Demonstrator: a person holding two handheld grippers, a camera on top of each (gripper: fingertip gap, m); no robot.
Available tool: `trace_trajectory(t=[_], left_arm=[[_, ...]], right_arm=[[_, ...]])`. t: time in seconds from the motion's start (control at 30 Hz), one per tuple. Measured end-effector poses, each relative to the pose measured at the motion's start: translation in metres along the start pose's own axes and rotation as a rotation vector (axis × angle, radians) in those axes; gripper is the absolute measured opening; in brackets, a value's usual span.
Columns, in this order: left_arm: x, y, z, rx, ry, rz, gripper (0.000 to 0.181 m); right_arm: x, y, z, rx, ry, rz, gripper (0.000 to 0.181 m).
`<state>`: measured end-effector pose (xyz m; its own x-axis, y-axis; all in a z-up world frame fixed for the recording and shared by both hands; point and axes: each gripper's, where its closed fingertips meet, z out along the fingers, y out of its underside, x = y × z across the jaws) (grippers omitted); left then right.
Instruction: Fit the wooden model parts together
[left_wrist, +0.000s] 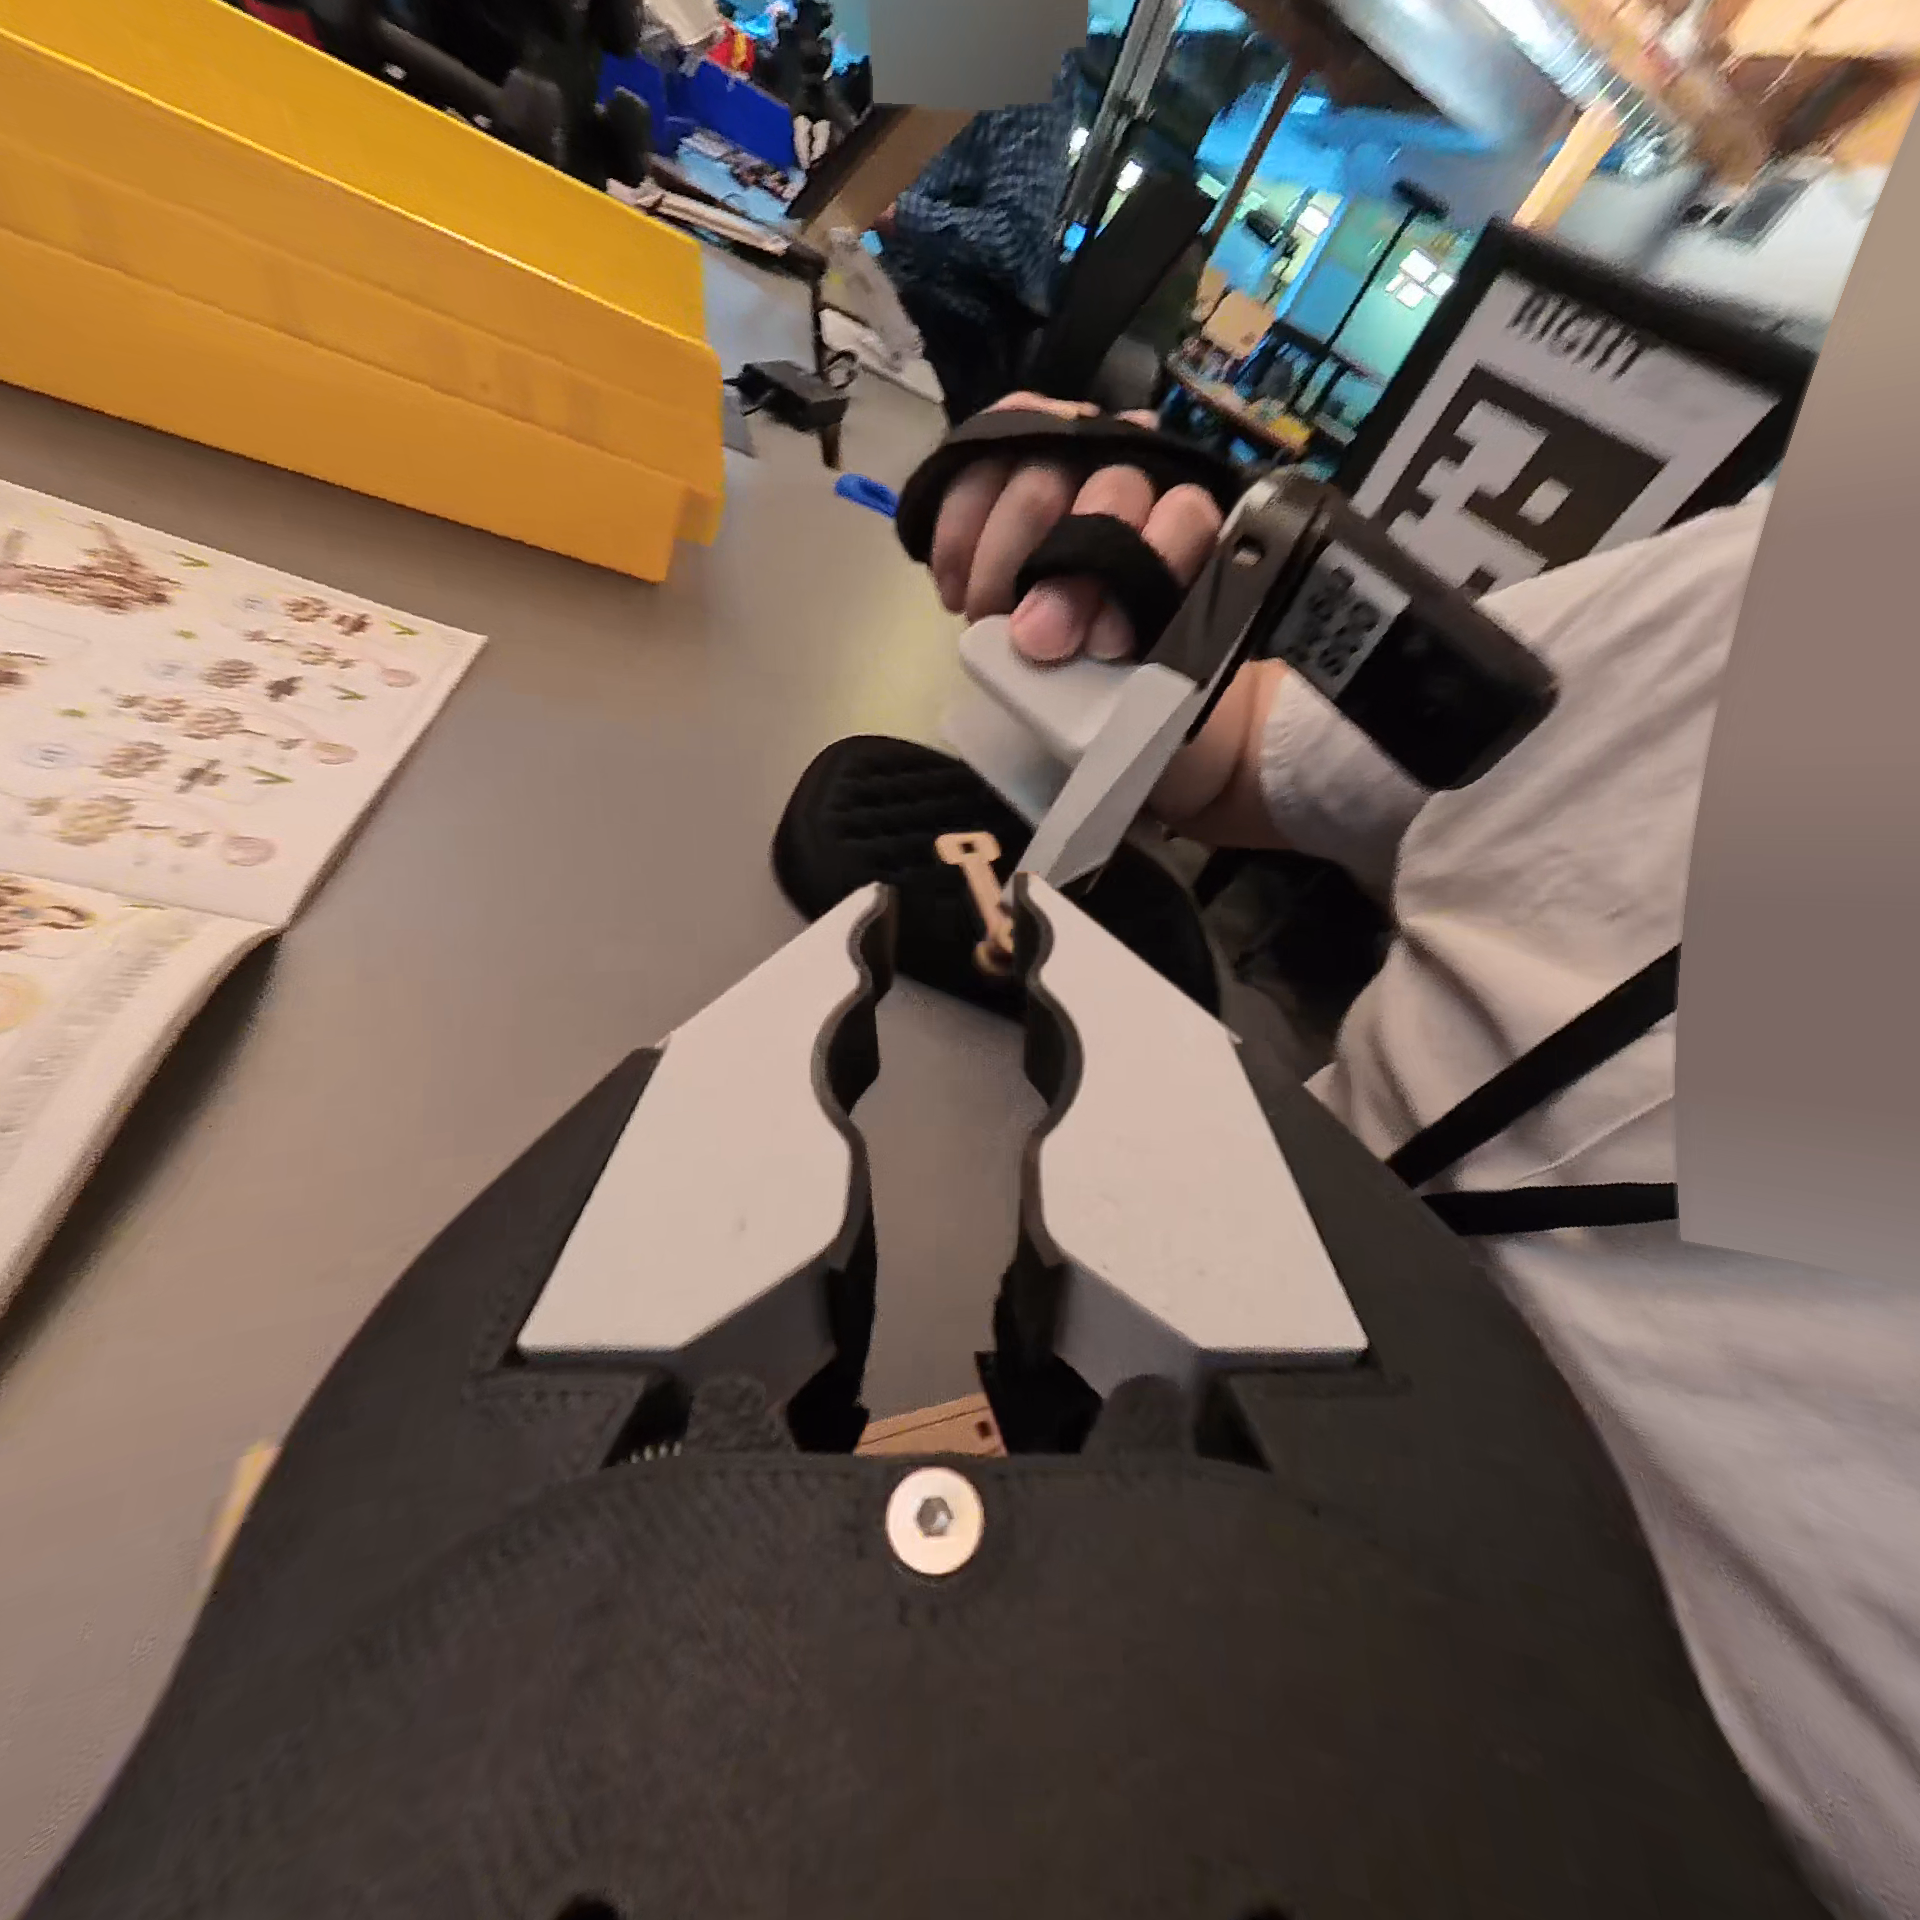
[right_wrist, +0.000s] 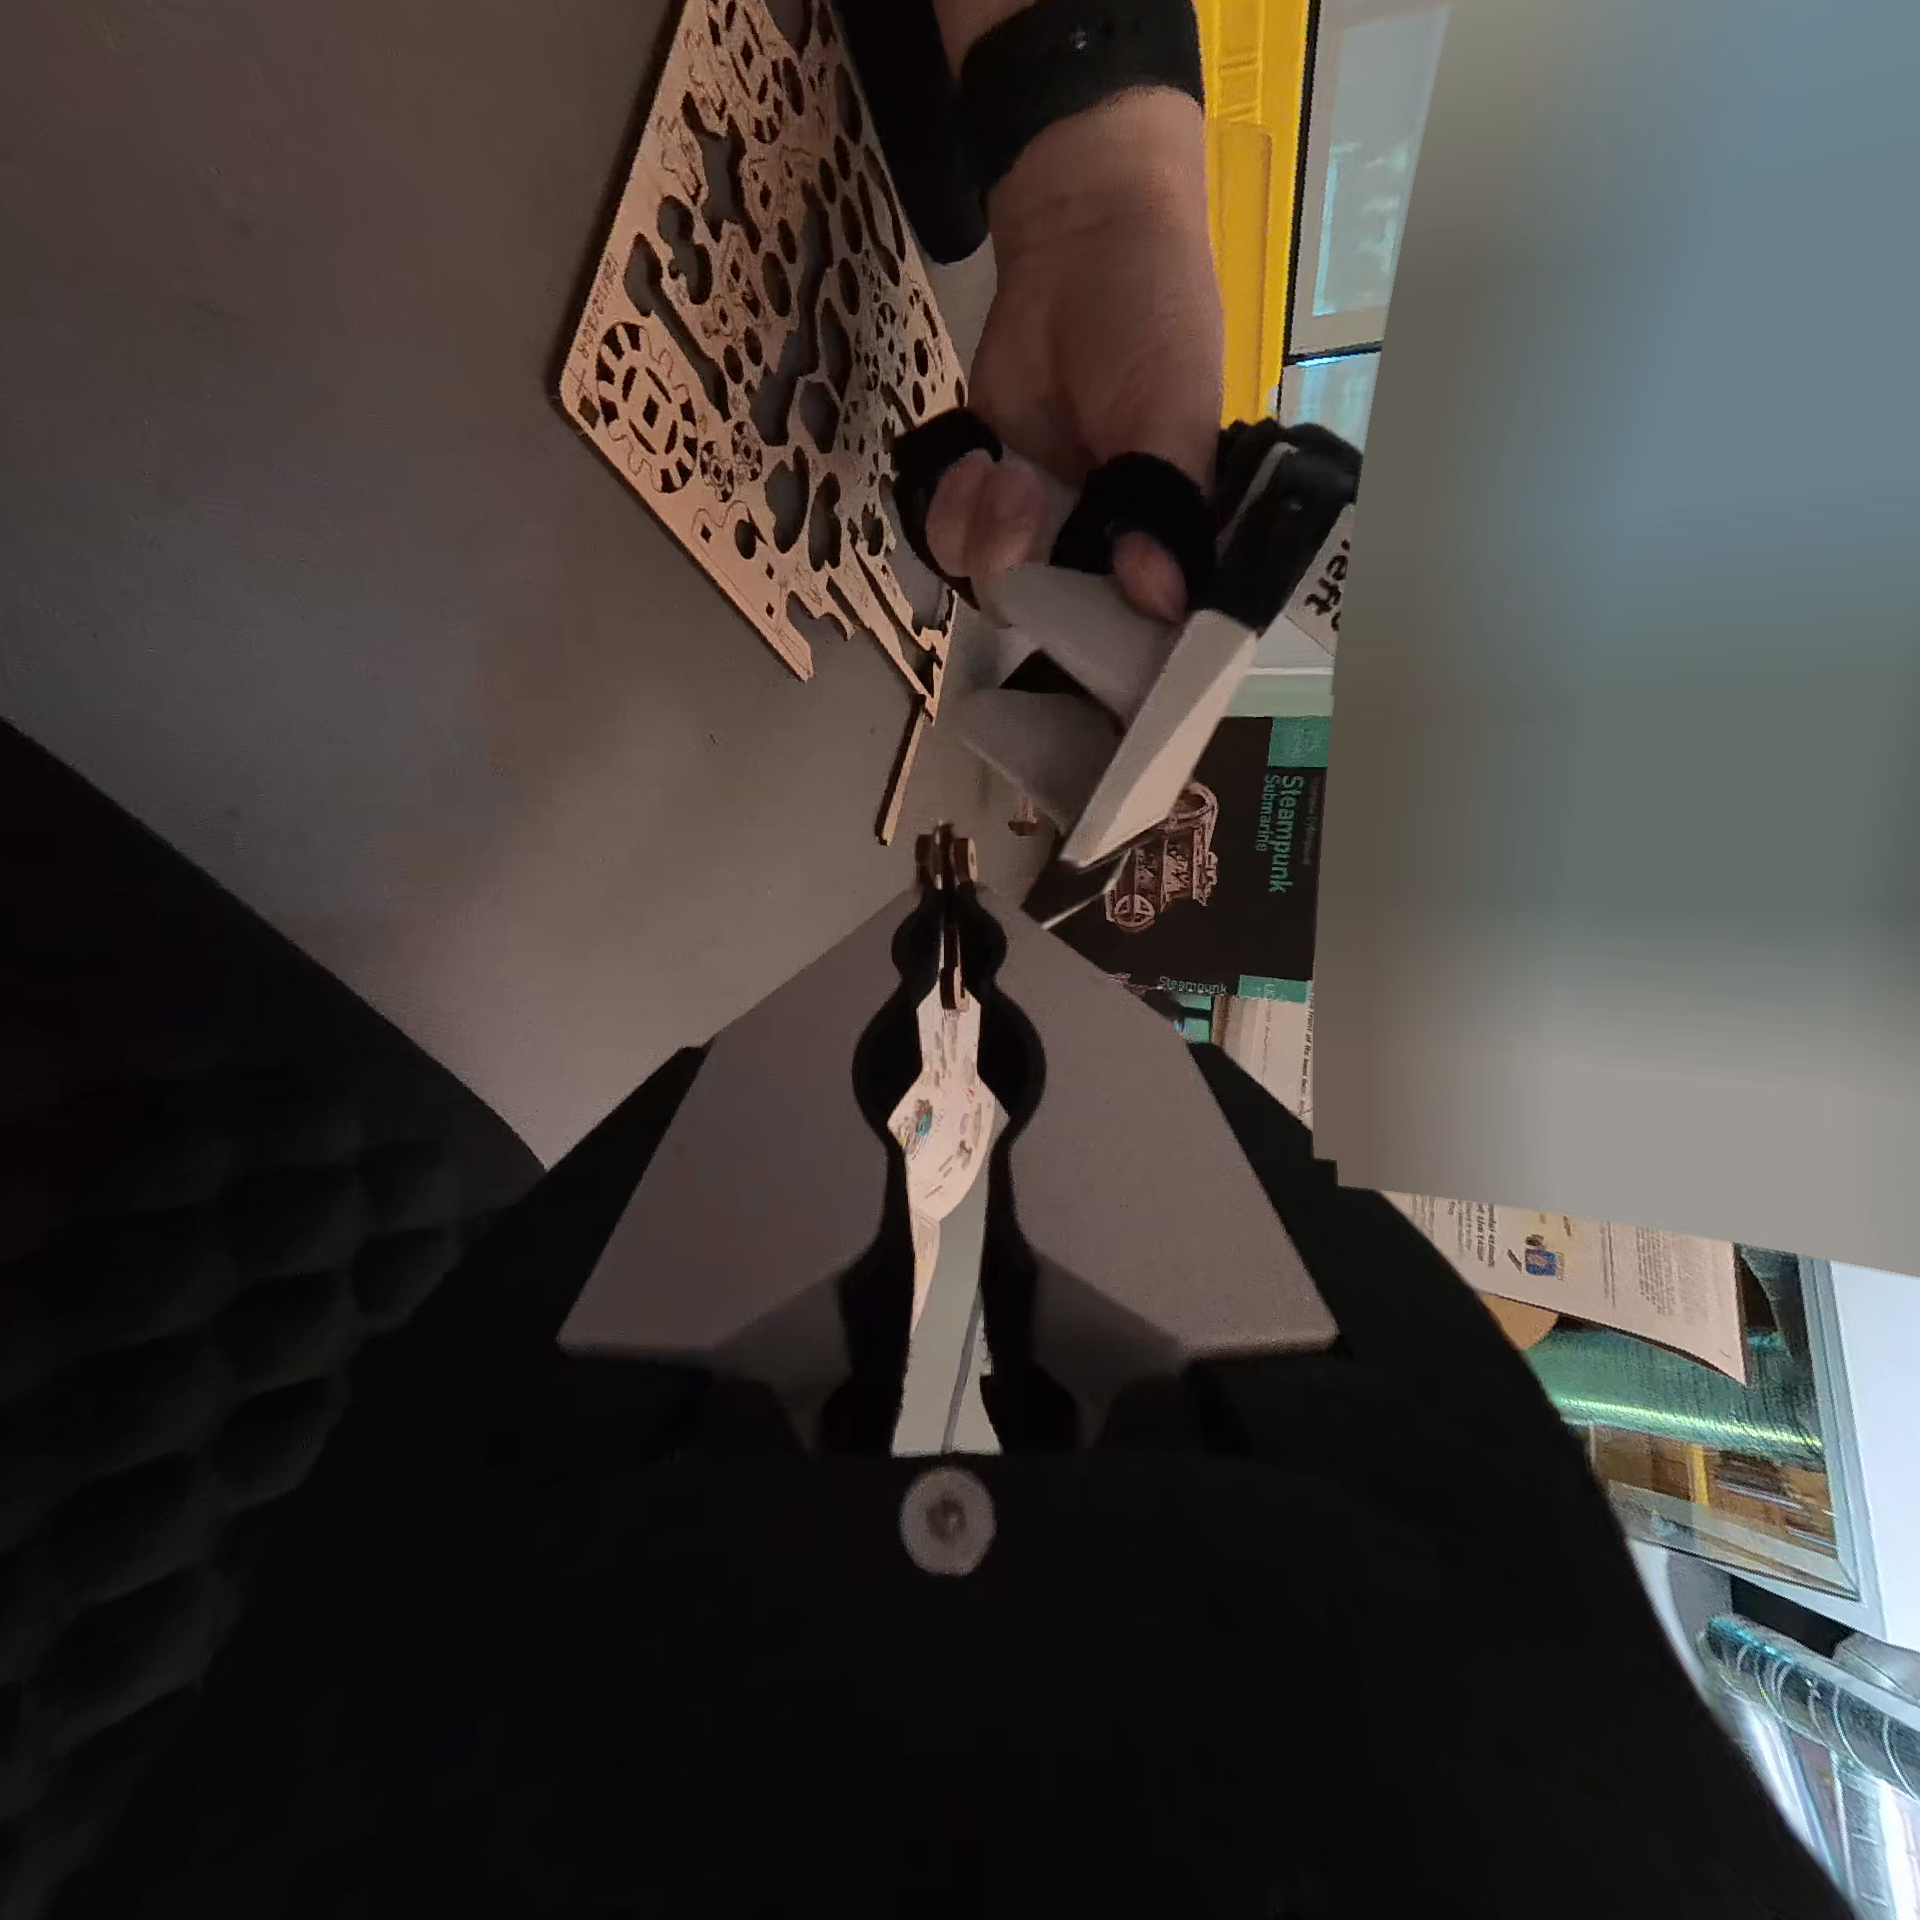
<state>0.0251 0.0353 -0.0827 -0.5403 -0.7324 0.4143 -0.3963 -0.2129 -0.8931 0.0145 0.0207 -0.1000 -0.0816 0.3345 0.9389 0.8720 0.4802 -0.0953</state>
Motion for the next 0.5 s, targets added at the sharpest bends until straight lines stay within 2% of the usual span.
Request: trace_trajectory(t=[0.07, 0.23, 0.3, 0.33, 0.43, 0.5], left_arm=[[0.005, -0.001, 0.002, 0.005, 0.035, -0.043, 0.022], [0.004, 0.017, 0.011, -0.107, -0.007, 0.017, 0.017], [0.001, 0.012, 0.009, -0.082, -0.019, -0.012, 0.013], [-0.006, 0.009, 0.006, -0.056, -0.049, -0.034, 0.004], [-0.029, 0.01, -0.006, -0.05, -0.155, -0.071, 0.003], [-0.029, 0.011, -0.007, -0.059, -0.152, -0.046, 0.004]], right_arm=[[-0.001, 0.0, 0.001, -0.005, 0.003, -0.011, 0.001], [-0.001, -0.003, 0.001, -0.003, 0.002, -0.022, 0.001], [0.002, -0.003, 0.0, -0.003, 0.03, -0.043, 0.001], [0.004, -0.005, -0.001, 0.007, 0.039, -0.041, 0.001], [0.006, -0.006, -0.002, 0.008, 0.043, -0.03, 0.001], [0.005, -0.005, -0.002, 0.004, 0.037, -0.031, 0.001]])
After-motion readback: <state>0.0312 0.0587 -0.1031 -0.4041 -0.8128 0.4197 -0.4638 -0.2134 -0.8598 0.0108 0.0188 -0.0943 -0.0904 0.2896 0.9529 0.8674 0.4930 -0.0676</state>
